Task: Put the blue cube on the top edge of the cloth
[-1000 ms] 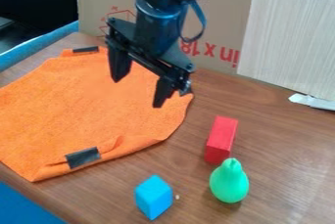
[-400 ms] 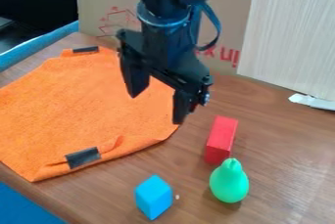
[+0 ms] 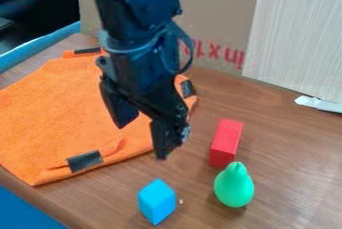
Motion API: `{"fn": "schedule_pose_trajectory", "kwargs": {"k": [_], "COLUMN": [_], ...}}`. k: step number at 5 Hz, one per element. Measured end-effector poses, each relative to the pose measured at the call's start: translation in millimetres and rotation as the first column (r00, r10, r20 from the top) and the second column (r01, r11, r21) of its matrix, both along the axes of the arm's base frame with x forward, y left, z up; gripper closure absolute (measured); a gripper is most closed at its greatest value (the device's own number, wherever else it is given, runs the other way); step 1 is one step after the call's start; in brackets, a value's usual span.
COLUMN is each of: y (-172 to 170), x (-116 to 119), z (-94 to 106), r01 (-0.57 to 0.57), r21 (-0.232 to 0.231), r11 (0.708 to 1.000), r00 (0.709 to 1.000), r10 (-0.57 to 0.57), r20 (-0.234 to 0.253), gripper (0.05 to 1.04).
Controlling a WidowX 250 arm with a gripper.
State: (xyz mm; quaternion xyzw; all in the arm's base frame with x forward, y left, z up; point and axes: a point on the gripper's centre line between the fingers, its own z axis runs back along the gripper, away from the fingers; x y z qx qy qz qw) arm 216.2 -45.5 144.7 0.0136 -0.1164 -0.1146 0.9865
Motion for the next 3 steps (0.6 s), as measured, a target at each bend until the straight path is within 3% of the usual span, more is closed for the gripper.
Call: {"fn": "schedule_pose_trajectory", "kwargs": {"k": [1,2,3], "y": [-1.2,-1.9,-2.7], "x": [-12.5,-19.5,-18.4], "z": [-9.8,-24.3,-50.4], "r01": [0.046,0.055,0.049], "r21": [-0.045,-0.044,0.009], "r11": [0.998,0.998,0.999], "r00": [0.999,0.998,0.998], "r10": [-0.047,-0.056,-0.048], "r20": [-0.017,-0.02,-0.044], "gripper": [0.083,0.083,0.083]}}
